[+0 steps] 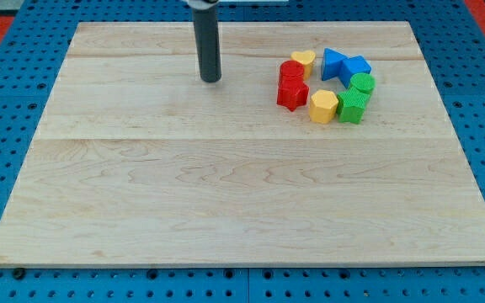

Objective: Move the yellow heart into the blue triangle

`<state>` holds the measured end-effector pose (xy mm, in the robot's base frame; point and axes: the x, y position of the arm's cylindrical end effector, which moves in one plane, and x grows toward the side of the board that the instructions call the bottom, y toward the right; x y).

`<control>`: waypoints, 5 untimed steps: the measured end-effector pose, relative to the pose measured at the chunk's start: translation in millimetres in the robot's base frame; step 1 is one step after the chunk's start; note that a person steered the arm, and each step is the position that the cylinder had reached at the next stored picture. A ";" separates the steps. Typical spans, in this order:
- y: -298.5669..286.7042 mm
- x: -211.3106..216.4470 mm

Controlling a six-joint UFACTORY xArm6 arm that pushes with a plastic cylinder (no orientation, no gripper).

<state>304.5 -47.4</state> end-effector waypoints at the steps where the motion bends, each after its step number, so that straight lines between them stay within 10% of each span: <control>1: 2.6 -17.5; 5: 36.1 -17.8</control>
<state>286.7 -11.3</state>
